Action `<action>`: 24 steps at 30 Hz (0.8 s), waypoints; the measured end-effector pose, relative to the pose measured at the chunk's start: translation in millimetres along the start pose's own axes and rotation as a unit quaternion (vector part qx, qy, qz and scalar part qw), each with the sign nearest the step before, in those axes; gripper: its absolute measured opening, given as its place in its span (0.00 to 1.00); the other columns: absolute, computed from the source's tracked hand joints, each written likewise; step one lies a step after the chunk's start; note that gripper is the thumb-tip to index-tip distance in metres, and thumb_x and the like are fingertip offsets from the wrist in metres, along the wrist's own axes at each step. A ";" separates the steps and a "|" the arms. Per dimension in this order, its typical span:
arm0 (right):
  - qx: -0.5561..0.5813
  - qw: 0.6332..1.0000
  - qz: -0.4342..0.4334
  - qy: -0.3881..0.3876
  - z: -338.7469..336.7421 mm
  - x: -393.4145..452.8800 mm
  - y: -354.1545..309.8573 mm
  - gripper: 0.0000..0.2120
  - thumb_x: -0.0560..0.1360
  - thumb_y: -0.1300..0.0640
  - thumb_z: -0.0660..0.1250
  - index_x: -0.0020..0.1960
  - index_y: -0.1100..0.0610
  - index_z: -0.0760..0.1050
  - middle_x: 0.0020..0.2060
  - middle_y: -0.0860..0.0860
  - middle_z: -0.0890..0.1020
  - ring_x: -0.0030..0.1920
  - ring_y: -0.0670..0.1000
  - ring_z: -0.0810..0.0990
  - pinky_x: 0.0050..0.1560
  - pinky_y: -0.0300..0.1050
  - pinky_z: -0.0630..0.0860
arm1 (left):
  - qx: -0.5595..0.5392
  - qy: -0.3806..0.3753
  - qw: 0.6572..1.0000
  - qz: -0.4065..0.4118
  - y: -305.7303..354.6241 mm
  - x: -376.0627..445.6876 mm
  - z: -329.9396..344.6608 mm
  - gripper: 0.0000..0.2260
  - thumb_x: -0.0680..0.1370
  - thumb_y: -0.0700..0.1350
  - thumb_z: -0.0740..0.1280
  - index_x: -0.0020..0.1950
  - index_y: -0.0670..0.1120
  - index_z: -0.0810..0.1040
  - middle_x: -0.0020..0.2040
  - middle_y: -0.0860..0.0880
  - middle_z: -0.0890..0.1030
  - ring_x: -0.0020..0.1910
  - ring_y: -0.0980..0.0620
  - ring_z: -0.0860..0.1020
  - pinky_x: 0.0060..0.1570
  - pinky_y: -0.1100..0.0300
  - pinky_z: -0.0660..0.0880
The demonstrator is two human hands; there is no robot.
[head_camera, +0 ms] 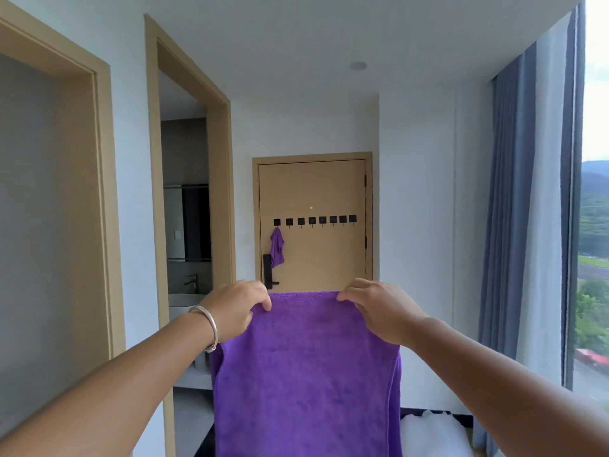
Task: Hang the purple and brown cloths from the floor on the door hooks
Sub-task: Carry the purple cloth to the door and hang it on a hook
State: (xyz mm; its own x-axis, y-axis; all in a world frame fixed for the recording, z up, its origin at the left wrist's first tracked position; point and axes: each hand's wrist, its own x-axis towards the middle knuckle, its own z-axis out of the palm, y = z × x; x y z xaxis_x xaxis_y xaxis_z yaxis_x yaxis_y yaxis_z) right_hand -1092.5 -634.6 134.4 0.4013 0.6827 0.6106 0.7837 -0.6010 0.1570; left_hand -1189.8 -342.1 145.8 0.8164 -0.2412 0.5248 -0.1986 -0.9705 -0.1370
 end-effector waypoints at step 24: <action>-0.002 0.996 -0.033 -0.080 210.5 206.0 193.8 0.23 0.76 0.67 0.58 0.62 0.43 0.72 0.60 0.42 0.72 0.48 0.51 0.78 0.44 0.43 0.75 | 0.017 -0.038 0.999 -0.003 -140.8 233.3 191.7 0.23 0.73 0.30 0.60 0.59 0.55 0.73 0.58 0.60 0.70 0.54 0.56 0.72 0.49 0.57 0.73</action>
State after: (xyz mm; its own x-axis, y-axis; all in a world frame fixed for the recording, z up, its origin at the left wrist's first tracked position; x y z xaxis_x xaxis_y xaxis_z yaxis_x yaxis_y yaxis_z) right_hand -758.1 -523.0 127.2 0.4198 0.7781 0.4672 0.8092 -0.5540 0.1955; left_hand -867.4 -260.3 126.5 0.8569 -0.2323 0.4602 -0.1755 -0.9708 -0.1633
